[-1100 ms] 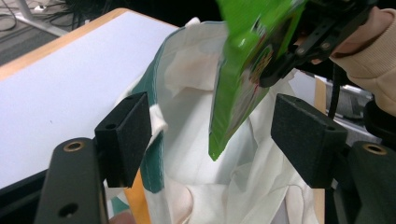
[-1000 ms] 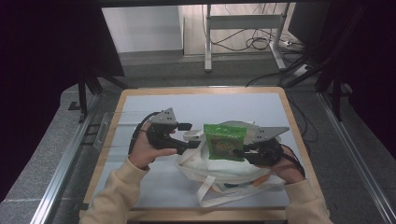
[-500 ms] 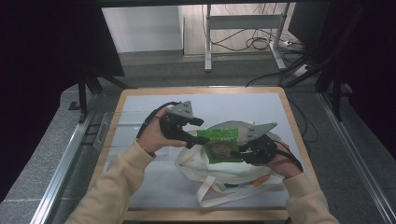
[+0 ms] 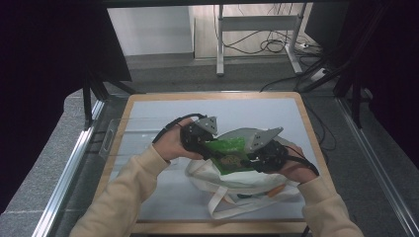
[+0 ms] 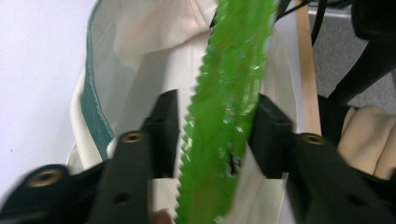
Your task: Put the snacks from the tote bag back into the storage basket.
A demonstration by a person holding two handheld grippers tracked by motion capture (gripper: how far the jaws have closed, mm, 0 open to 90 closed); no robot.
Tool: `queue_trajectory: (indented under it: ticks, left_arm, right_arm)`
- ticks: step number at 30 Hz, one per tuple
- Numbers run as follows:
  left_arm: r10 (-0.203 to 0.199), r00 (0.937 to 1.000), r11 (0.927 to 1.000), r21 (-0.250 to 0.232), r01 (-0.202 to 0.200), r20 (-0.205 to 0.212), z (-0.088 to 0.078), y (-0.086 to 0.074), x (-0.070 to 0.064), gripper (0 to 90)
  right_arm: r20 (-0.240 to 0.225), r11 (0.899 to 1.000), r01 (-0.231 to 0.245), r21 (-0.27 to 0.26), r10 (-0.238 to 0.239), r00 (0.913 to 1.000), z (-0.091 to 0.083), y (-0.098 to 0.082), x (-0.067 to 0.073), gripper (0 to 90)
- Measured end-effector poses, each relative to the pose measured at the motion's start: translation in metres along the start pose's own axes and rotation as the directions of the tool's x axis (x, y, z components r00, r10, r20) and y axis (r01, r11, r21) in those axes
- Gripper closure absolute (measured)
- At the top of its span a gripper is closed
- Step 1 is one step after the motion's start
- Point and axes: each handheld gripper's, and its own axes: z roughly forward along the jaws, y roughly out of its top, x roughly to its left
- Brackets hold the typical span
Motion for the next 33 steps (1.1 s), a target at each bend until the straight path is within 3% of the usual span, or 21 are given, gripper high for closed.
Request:
queue_trajectory:
  ticks: [5,20,29,33]
  left_arm:
    - [0.019,0.9998,0.9997,0.014,-0.019,0.008,0.0,0.0,-0.002,72.8]
    - [0.025,0.9993,0.9997,-0.003,-0.025,0.029,-0.001,0.0,0.002,75.1]
    - [0.017,0.9996,0.9998,-0.013,-0.016,0.024,-0.002,0.001,0.005,75.4]
    - [0.012,0.9998,0.9998,-0.018,-0.012,0.016,-0.006,0.002,0.005,75.5]
  right_arm:
    - [0.002,1.0,0.007,0.003,-0.007,1.0,-0.001,0.001,0.0,72.6]
    - [-0.018,0.997,-0.02,-0.078,0.018,0.9997,-0.005,-0.009,0.0,65.3]
    - [0.009,0.984,-0.076,-0.16,0.078,0.9969,-0.017,-0.017,-0.001,50.3]
    - [0.018,0.969,-0.124,-0.212,0.131,0.9913,-0.024,-0.025,-0.001,45.0]
